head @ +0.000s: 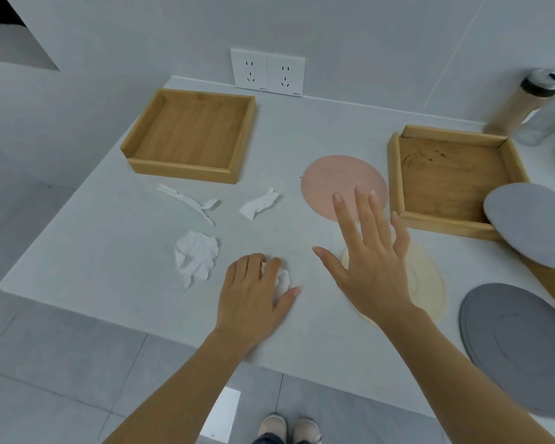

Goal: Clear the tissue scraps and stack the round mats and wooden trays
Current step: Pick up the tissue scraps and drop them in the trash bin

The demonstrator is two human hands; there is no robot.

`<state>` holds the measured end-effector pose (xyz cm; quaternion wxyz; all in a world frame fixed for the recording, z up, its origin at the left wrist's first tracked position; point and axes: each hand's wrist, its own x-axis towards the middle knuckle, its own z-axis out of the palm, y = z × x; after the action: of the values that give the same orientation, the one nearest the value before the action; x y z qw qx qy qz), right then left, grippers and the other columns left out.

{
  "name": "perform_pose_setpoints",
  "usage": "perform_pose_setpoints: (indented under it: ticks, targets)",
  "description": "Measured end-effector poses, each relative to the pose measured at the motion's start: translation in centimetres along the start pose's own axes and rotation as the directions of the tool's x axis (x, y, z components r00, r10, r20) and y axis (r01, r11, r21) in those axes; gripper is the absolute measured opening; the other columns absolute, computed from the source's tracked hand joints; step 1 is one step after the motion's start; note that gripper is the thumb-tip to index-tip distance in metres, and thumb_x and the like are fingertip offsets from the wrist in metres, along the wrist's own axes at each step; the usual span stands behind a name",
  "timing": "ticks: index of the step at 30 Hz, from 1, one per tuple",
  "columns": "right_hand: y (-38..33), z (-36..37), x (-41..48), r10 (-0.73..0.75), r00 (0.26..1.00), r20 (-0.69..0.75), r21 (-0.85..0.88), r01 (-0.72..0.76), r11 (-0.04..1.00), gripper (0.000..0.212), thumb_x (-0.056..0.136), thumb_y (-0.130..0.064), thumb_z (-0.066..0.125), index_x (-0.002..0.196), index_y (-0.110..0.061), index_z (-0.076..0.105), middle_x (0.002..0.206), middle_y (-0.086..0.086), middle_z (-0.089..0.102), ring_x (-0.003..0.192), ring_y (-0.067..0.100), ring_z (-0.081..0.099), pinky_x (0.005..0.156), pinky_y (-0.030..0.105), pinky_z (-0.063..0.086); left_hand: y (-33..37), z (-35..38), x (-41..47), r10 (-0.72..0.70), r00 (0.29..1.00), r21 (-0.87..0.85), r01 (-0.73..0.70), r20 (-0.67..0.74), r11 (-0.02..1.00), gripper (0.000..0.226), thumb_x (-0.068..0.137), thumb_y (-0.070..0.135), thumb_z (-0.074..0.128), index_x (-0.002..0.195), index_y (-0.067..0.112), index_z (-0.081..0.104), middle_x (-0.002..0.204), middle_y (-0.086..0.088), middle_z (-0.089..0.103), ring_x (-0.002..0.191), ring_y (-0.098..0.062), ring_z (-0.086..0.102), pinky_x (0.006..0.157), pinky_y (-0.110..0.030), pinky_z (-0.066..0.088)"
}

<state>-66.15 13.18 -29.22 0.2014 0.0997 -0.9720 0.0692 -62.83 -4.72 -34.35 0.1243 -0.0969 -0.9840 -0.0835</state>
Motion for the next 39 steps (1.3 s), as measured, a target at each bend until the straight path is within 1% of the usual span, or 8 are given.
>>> perform_pose_setpoints:
  ticks: [8,11,14,21,26,32,35,39]
  targets:
    - [-1.3,1.4,1.4,-0.044,0.997,0.058,0.117,0.037,0.992,0.066,0.087,-0.051,0.038,0.141,-0.018,0.024,0.142,0.015,0.042,0.126,0.028,0.040,0.099,0.039,0.029,-0.4,-1.1,0.2,-0.126,0.989,-0.200,0.109,-0.078,0.974,0.020,0.081,0.025,0.041,0.068,0.012,0.047,0.061,-0.002,0.049,0.048,-0.016,0.044,0.039,-0.018,0.030]
    - [-2.5,2.6,3.2,-0.068,0.989,0.129,0.177,0.044,0.983,0.063,0.085,-0.050,0.039,0.136,-0.015,0.031,0.131,0.016,0.052,0.117,0.030,0.051,0.091,0.042,0.043,-1.0,-2.3,-0.2,-0.208,0.968,-0.256,0.168,-0.137,0.952,0.023,0.081,0.026,0.044,0.064,0.010,0.045,0.059,-0.001,0.046,0.050,-0.011,0.032,0.040,-0.012,0.015]
    - [-4.1,4.2,5.4,-0.093,0.971,0.221,0.244,0.037,0.969,0.060,0.082,-0.050,0.040,0.128,-0.012,0.043,0.117,0.015,0.060,0.107,0.032,0.058,0.085,0.043,0.046,-1.9,-3.3,-0.8,-0.248,0.949,-0.242,0.198,-0.194,0.950,0.027,0.081,0.025,0.047,0.059,0.009,0.046,0.058,-0.002,0.045,0.050,-0.010,0.031,0.040,-0.017,0.020]
    - [-7.6,7.8,9.8,-0.232,0.893,0.385,0.242,0.145,0.960,0.057,0.089,-0.047,0.050,0.138,-0.021,0.035,0.139,0.009,0.038,0.128,0.026,0.035,0.101,0.041,0.026,-5.6,-4.1,-2.2,-0.310,0.927,-0.184,0.274,-0.211,0.944,0.019,0.077,0.017,0.053,0.063,0.006,0.049,0.066,-0.005,0.049,0.052,-0.019,0.045,0.045,-0.020,0.030]
    - [-8.2,9.4,10.5,-0.241,0.884,0.401,0.220,0.162,0.962,0.037,0.094,-0.041,0.043,0.120,-0.015,0.050,0.112,0.008,0.051,0.105,0.027,0.045,0.088,0.036,0.029,-7.8,-4.3,-2.3,-0.324,0.915,-0.166,0.290,-0.243,0.943,0.031,0.080,0.031,0.048,0.061,0.007,0.047,0.064,-0.005,0.050,0.056,-0.023,0.046,0.049,-0.028,0.037]
    - [-8.4,9.2,9.8,-0.211,0.912,0.353,0.180,0.155,0.971,0.037,0.099,-0.032,0.031,0.104,-0.003,0.054,0.092,0.011,0.061,0.090,0.032,0.054,0.079,0.034,0.030,-8.3,-3.5,-0.6,-0.347,0.915,-0.095,0.334,-0.204,0.938,0.043,0.077,0.050,0.047,0.068,0.009,0.056,0.092,-0.008,0.068,0.089,-0.023,0.058,0.077,-0.028,0.042]
    - [-8.0,7.9,9.5,-0.165,0.958,0.234,0.207,0.117,0.971,0.032,0.096,-0.029,0.043,0.088,-0.002,0.058,0.071,0.012,0.062,0.069,0.031,0.059,0.064,0.036,0.042,-8.6,-3.0,1.0,-0.386,0.918,-0.012,0.387,-0.087,0.922,0.049,0.072,0.060,0.056,0.073,0.012,0.060,0.100,-0.007,0.069,0.091,-0.027,0.065,0.074,-0.036,0.052]
    - [-7.6,7.3,9.4,-0.184,0.983,0.000,0.151,0.182,0.972,0.034,0.086,-0.031,0.040,0.069,-0.007,0.057,0.046,0.002,0.052,0.040,0.019,0.050,0.037,0.022,0.028,-9.4,-1.7,1.8,-0.385,0.921,0.008,0.386,-0.051,0.922,0.045,0.070,0.058,0.061,0.090,0.018,0.057,0.099,-0.001,0.068,0.088,-0.025,0.064,0.068,-0.037,0.050]
